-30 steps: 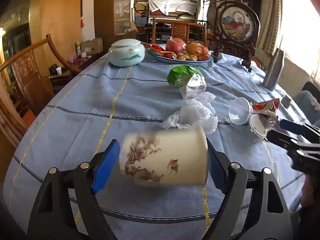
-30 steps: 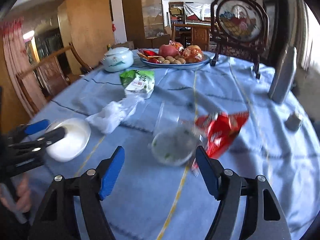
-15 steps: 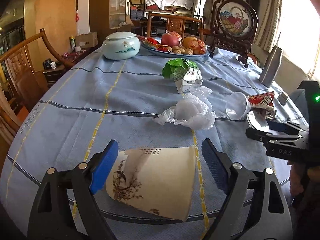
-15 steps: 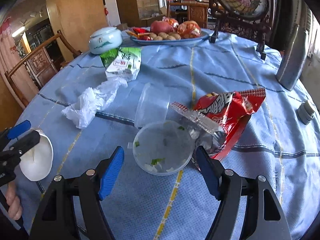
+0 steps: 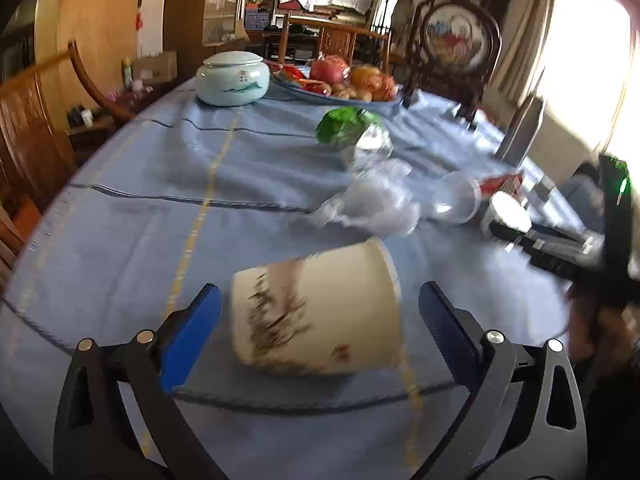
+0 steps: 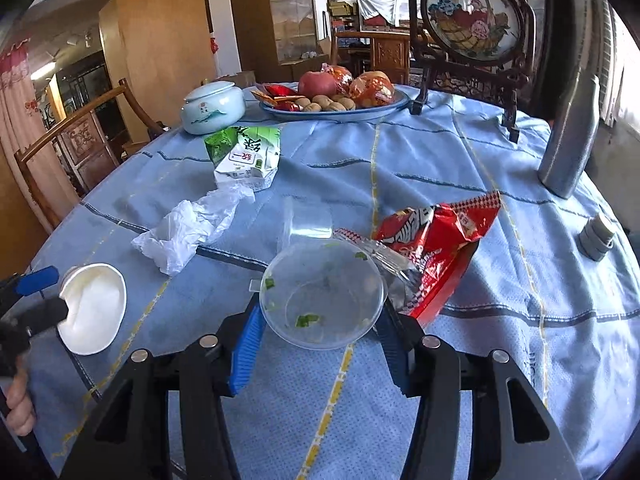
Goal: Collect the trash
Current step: 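Grasp the clear plastic tub with the right tool, then lift the cup and tub and carry them toward the wastebasket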
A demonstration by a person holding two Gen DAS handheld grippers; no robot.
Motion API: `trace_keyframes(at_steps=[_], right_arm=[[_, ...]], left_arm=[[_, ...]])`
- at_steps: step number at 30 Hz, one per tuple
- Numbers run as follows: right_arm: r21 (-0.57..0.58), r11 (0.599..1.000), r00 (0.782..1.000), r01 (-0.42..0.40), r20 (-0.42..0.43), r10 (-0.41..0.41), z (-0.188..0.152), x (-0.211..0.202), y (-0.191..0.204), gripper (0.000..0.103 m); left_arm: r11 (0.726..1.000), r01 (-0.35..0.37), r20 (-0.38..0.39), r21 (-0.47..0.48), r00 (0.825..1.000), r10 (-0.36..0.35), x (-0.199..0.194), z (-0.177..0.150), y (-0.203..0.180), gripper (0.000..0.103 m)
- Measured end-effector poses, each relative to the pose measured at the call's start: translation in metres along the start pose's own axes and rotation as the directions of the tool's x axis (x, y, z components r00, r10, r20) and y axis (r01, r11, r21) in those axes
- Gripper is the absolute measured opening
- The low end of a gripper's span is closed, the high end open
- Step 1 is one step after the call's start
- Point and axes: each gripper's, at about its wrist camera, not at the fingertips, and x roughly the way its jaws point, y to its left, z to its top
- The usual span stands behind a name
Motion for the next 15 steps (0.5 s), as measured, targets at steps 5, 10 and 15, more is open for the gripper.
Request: trace_keyframes(at_steps=[5,10,15], right_arm=[[-0.004,1.000,1.000,-0.007,0.005,0.007,-0.001,-0.003,0.001,0.054],[-0.007,1.000,1.000,-0.008,0.006,0.008,-0.002,-0.004,0.003,0.054],[-0.012,1.000,0.999,-0.020,0.028,0.020,-0.003,-0.009,0.003,0.053]], left_arm=[[1.000,-0.018,-0.056,-0.017,0.998,0.017,0.011,-0.001,0.004,0.096],[0.994,0.031,-0.128,-0.102,0.991,-0.044,0.027,0.002,0.019,0.096],[0.990,0.027,-0.095,-0.141,0.995,-0.041,0.023,0.005,0.026,0.088]])
